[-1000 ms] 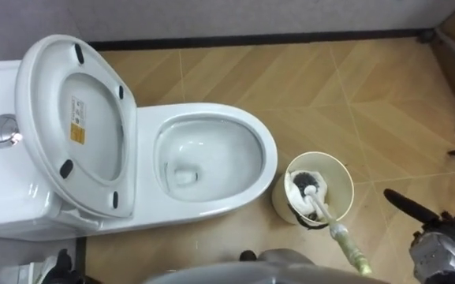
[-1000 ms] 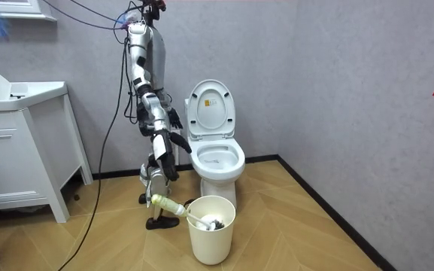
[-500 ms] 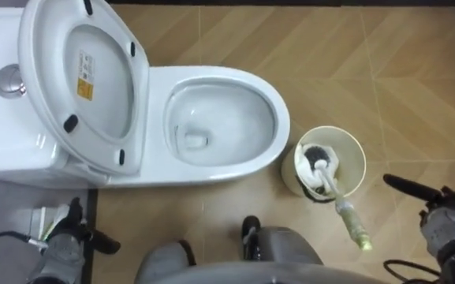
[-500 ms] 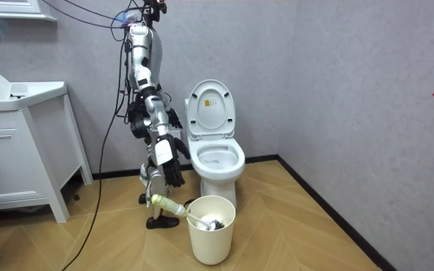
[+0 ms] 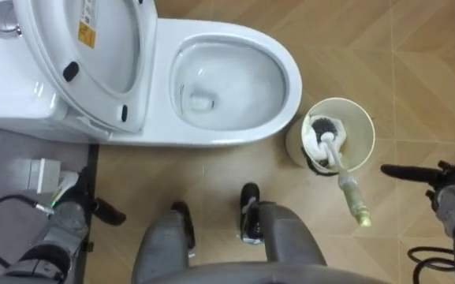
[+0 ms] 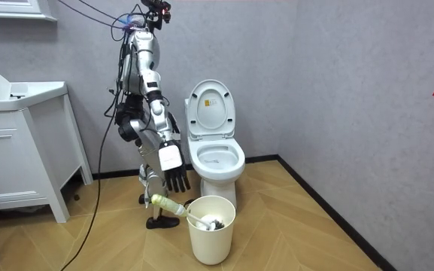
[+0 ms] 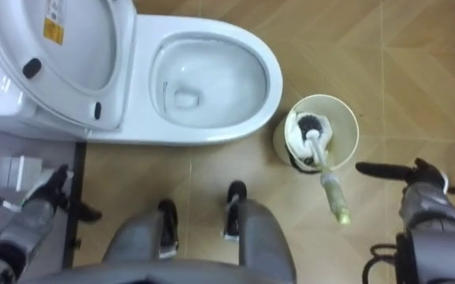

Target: Brush toilet

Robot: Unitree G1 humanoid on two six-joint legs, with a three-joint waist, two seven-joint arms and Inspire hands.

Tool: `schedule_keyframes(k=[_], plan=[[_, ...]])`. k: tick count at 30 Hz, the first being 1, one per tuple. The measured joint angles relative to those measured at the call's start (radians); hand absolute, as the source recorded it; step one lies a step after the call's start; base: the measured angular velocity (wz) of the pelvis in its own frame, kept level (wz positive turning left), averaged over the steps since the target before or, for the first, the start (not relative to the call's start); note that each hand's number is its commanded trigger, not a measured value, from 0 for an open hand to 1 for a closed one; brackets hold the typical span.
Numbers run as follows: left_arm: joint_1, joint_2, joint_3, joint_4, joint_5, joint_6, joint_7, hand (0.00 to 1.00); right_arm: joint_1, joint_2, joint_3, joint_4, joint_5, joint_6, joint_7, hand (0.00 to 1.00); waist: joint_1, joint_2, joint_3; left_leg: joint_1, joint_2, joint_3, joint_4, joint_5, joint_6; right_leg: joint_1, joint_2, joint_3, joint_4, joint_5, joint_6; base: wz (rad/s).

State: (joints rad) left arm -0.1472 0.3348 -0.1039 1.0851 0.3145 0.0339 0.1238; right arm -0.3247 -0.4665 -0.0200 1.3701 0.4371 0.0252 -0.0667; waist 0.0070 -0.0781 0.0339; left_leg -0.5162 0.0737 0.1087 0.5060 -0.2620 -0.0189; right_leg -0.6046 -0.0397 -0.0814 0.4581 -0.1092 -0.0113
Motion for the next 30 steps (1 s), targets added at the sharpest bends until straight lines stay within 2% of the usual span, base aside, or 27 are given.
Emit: schedule_keyframes(k=[4, 10, 14, 21, 26, 30], plan=[[-0.021, 0.004, -0.039, 0.001, -0.01, 0.001, 0.0, 0.0, -0.019, -0.008, 0.041, 0.023, -0.006, 0.011, 0.023, 0.0, 0.002, 0.008, 0.0057, -0.035, 0.0, -0.003, 0.019, -0.002, 0.002, -0.032, -0.002, -0.002, 0.015, -0.002, -0.003, 0.0], [-0.036, 0.006, -0.046, 0.001, -0.043, 0.002, 0.0, 0.0, -0.04, -0.01, 0.079, 0.029, 0.013, 0.02, 0.068, 0.0, 0.012, 0.019, 0.0116, -0.081, -0.001, -0.002, 0.044, -0.007, 0.005, -0.082, -0.006, -0.001, 0.046, -0.007, -0.004, 0.0], [-0.058, 0.007, -0.059, 0.001, -0.05, 0.003, 0.0, 0.0, -0.043, -0.01, 0.086, 0.03, 0.059, 0.035, 0.1, 0.0, 0.031, 0.023, 0.0112, -0.099, -0.002, -0.003, 0.051, -0.008, 0.003, -0.105, -0.009, -0.003, 0.063, -0.009, -0.008, 0.0], [-0.072, 0.014, -0.065, 0.001, -0.048, 0.004, 0.0, 0.0, -0.04, -0.01, 0.116, 0.025, 0.157, 0.042, 0.135, 0.0, 0.03, 0.024, 0.0119, -0.136, -0.004, -0.019, 0.083, -0.014, 0.002, -0.133, -0.012, -0.01, 0.094, -0.022, -0.009, 0.06], [-0.089, 0.03, -0.065, -0.005, -0.049, 0.003, 0.0, 0.0, -0.026, -0.009, 0.118, 0.021, 0.221, 0.041, 0.18, 0.0, 0.034, 0.024, 0.0118, -0.183, -0.003, -0.028, 0.157, -0.045, -0.001, -0.182, -0.014, -0.005, 0.169, -0.056, -0.012, 0.01], [-0.105, 0.034, -0.065, -0.005, -0.049, 0.002, 0.0, 0.0, -0.027, -0.009, 0.144, 0.024, 0.225, 0.04, 0.214, 0.0, 0.037, 0.028, 0.0116, -0.213, 0.002, -0.031, 0.188, -0.053, -0.004, -0.208, -0.013, -0.008, 0.191, -0.062, -0.015, 0.0]])
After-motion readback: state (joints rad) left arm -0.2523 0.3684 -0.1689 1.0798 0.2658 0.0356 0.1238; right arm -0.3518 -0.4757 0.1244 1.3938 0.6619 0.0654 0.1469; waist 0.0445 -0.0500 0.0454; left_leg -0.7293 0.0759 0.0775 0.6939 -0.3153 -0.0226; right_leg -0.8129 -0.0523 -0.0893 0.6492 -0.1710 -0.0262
